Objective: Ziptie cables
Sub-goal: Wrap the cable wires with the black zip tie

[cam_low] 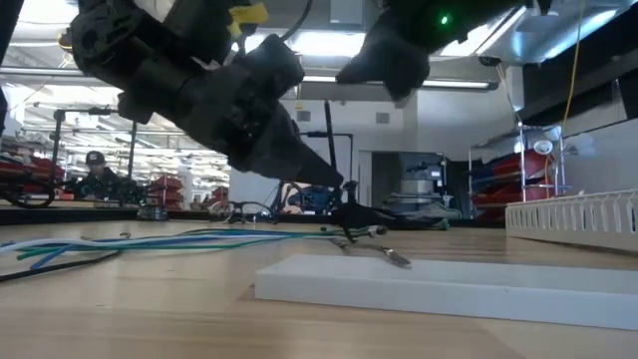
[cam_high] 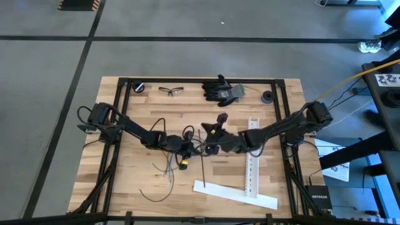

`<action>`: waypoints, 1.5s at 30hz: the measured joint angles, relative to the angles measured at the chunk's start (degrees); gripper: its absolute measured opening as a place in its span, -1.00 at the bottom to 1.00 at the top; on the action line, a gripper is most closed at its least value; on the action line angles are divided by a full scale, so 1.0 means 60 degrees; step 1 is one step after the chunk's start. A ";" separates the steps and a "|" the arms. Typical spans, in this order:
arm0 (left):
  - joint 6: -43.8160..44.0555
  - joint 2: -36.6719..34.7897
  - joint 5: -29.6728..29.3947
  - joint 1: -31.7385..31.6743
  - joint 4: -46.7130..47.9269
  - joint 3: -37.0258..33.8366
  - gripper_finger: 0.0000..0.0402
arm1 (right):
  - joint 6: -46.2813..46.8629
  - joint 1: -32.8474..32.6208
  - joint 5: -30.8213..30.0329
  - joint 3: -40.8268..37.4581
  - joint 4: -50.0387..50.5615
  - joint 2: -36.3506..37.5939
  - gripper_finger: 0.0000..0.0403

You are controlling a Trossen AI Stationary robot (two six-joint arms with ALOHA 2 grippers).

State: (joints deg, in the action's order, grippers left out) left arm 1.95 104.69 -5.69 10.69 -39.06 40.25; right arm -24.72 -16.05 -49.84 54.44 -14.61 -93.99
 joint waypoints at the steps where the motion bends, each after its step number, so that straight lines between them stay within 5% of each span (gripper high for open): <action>1: -0.0069 0.0023 -0.0043 -0.0004 0.0030 0.0004 -1.00 | 0.0030 0.0077 -0.0006 -0.0005 0.0174 0.0228 -1.00; 7: 0.0182 -0.0060 -0.0080 -0.0112 0.0026 0.0011 -1.00 | 0.3025 0.0146 0.0062 -0.0002 0.2053 0.1142 -0.99; 13: 0.0169 -0.0064 -0.0094 -0.0115 -0.0016 0.0007 -1.00 | 0.7492 0.0109 0.2966 -0.0435 0.2971 0.1009 -0.68; 20: 0.0205 -0.0071 -0.0109 -0.0115 -0.0103 0.0007 -1.00 | 0.8080 -0.0022 0.4772 -0.1599 -0.0033 0.0009 -0.11; 26: 0.0173 -0.0075 -0.0109 -0.0119 -0.0106 0.0007 -1.00 | 0.7617 -0.0007 0.5436 -0.1654 -0.1392 -0.0666 0.06; 36: 0.0173 -0.0075 -0.0113 -0.0119 -0.0103 0.0007 -1.00 | 0.7515 -0.0005 0.5410 -0.1637 -0.2555 -0.1262 -0.19; 43: 0.0140 -0.0084 -0.0177 -0.0119 -0.0145 -0.0004 -1.00 | 0.6501 0.0138 0.5190 -0.1641 -0.2481 -0.1389 -0.89; 45: 0.0142 -0.0252 -0.0184 -0.0119 -0.0071 -0.0004 -1.00 | 0.5866 0.0096 0.4663 -0.1559 -0.2528 -0.1388 -0.95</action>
State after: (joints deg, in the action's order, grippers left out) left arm 2.80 103.18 -6.80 9.98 -39.48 40.23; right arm 10.47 -15.48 -21.86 45.09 -29.78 -102.32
